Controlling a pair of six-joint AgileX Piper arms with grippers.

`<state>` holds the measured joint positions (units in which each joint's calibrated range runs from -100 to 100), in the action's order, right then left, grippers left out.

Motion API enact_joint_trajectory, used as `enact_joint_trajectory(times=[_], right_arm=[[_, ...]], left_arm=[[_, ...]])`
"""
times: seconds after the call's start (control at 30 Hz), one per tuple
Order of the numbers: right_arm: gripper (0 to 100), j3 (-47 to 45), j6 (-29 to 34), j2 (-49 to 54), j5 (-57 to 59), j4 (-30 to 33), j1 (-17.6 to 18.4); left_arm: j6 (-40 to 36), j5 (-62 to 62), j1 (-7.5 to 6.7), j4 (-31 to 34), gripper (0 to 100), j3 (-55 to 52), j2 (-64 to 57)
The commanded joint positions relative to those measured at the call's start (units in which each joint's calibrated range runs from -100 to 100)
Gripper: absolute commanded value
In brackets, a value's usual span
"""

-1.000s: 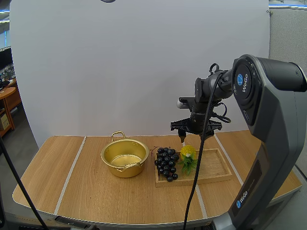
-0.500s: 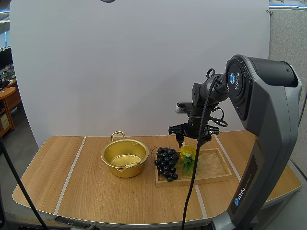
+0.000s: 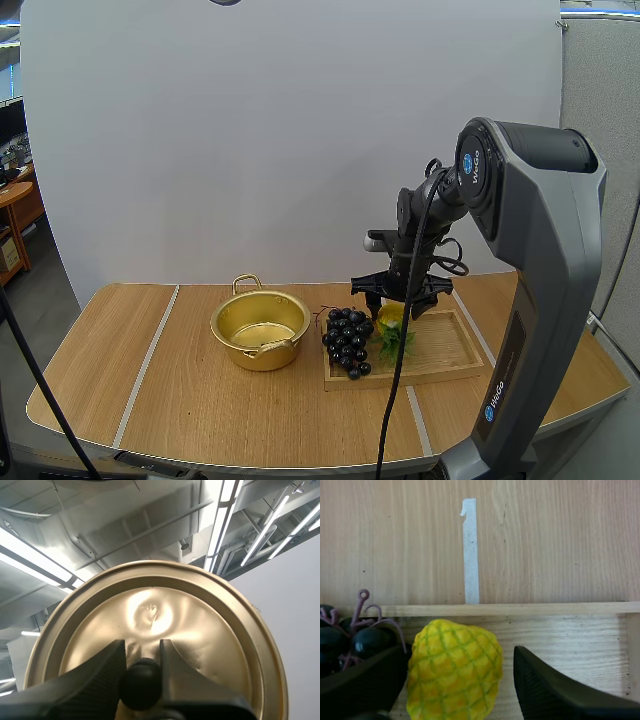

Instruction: Open the pot, put the pineapple inside, and close it

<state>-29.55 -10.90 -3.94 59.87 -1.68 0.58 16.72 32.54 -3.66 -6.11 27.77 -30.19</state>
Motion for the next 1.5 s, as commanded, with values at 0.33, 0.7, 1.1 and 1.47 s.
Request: enact_joint_trajectory(times=[0.33,0.7,1.1,1.47], right_arm=[[100,0.48,0.10,-3.77,-3.11,-0.14,-0.16],[0,0.48,0.10,-3.19,-1.64,-0.15,-0.16],[0,0.48,-2.94,15.42,-2.44,-0.15,1.77],[0,4.05,-5.12,24.75,-0.49,0.97,11.35]], left_arm=[[-0.59,-1.90,-0.11,0.51,0,0.40,-0.34],[-0.59,-1.90,-0.11,0.51,0,0.40,-0.34],[-0.59,-1.90,-0.11,0.51,0,0.40,-0.34],[-0.59,-1.90,-0.11,0.51,0,0.40,-0.34]])
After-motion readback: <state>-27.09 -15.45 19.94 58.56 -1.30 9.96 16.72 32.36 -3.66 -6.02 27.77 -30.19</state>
